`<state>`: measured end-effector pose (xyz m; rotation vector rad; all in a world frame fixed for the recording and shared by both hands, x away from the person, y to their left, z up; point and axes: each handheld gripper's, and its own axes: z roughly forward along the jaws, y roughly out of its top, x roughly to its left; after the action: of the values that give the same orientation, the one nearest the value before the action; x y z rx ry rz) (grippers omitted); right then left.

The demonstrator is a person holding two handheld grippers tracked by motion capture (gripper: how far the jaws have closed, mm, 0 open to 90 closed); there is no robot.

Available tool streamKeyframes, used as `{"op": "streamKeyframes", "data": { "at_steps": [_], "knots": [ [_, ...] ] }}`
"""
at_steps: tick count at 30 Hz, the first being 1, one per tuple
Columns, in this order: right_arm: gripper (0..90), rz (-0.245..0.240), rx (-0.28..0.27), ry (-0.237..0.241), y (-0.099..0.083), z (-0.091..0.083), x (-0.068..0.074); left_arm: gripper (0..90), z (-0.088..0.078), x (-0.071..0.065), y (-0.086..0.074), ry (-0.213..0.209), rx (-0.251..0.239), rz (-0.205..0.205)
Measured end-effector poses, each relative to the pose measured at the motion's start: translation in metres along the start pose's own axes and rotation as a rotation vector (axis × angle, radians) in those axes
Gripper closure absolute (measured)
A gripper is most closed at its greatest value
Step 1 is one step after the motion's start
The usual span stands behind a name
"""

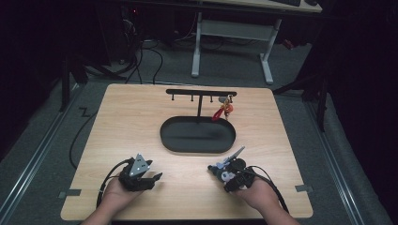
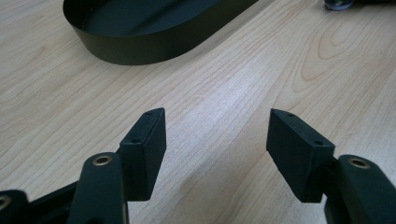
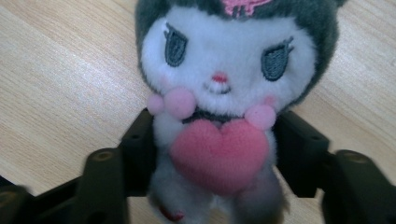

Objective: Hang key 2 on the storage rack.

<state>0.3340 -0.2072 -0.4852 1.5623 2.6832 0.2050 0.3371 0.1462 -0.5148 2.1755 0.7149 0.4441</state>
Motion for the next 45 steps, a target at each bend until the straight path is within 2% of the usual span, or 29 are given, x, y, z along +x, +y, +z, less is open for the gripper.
{"op": "streamKeyframes", "data": {
  "at_steps": [3,10,17,22,25,27,36,39,40,42,43,45],
  "knots": [
    [45.8,-0.009,-0.005,-0.008,0.001,-0.001,0.002,38.3,0.000,0.001,0.000,0.002,0.002,-0.003],
    [47.2,-0.032,-0.006,0.009,0.006,-0.010,0.008,38.3,0.001,0.000,-0.001,-0.001,0.003,-0.001],
    [47.6,-0.008,-0.026,0.021,0.011,-0.027,0.002,38.3,0.001,0.000,-0.001,-0.002,0.004,0.001],
    [47.5,-0.025,-0.031,0.015,0.015,-0.040,0.000,38.3,0.001,0.000,-0.001,-0.003,0.004,0.003],
    [47.4,-0.006,-0.034,0.024,0.017,-0.049,0.001,38.3,0.001,0.000,-0.001,-0.003,0.003,0.004],
    [47.5,-0.024,-0.038,0.024,0.019,-0.053,-0.001,38.3,0.001,0.000,-0.001,-0.003,0.003,0.002],
    [47.4,-0.037,-0.048,0.009,0.032,-0.074,0.000,38.3,0.000,0.000,-0.001,-0.001,0.002,0.002],
    [47.4,-0.028,-0.056,0.016,0.036,-0.078,0.001,38.3,0.000,0.001,-0.001,-0.001,0.002,-0.003],
    [47.4,-0.045,-0.060,0.016,0.037,-0.079,0.001,38.3,0.000,0.001,-0.001,-0.001,0.002,-0.004],
    [47.4,-0.034,-0.056,0.013,0.040,-0.082,0.003,38.2,0.000,0.001,-0.001,-0.001,0.004,-0.004],
    [47.4,-0.054,-0.059,0.013,0.043,-0.083,0.002,38.3,0.000,0.001,-0.001,0.000,0.004,-0.004],
    [47.4,-0.052,-0.056,0.010,0.045,-0.085,0.004,38.2,0.000,0.001,-0.002,0.001,0.003,-0.004]
  ]
}}
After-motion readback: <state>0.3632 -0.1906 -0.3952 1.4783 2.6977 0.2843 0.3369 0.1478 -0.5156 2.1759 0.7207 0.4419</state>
